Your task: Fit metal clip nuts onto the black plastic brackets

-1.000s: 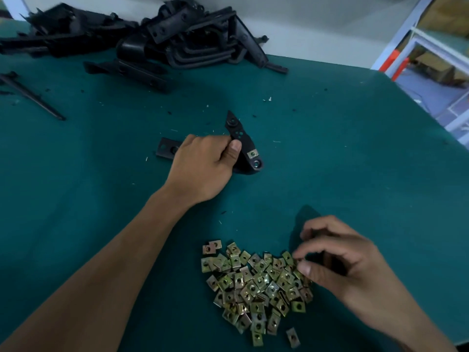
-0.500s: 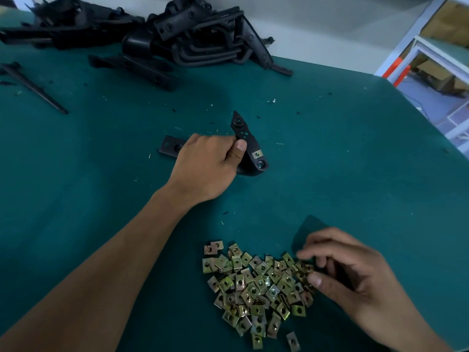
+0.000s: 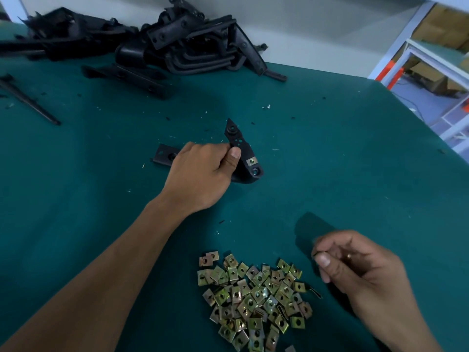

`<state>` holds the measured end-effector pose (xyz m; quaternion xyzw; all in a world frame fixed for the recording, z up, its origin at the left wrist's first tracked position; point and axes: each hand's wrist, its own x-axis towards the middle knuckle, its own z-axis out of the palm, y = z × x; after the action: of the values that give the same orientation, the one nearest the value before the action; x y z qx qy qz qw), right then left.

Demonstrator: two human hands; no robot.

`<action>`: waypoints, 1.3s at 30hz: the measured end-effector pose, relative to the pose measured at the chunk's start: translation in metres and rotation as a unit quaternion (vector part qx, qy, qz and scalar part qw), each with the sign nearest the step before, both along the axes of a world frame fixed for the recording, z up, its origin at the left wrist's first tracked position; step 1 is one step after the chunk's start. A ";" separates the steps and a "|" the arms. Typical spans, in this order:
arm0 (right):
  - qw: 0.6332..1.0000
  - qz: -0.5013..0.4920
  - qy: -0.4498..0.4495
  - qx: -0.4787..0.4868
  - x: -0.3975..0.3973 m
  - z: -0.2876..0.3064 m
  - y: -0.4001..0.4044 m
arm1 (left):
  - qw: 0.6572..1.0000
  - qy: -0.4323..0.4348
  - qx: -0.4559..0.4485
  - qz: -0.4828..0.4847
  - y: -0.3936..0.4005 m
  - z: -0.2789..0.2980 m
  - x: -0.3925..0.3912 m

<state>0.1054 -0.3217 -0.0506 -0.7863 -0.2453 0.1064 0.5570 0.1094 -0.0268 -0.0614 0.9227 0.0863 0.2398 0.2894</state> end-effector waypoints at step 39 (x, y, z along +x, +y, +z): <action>0.872 -0.001 0.336 0.356 0.088 0.011 0.164 | 0.996 -0.042 0.084 -0.004 -0.005 0.004 0.001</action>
<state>0.1931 -0.1577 -0.0399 -0.4520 -0.0637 0.2687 0.8482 0.1105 -0.0315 -0.0577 0.9330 0.0500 0.2840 0.2154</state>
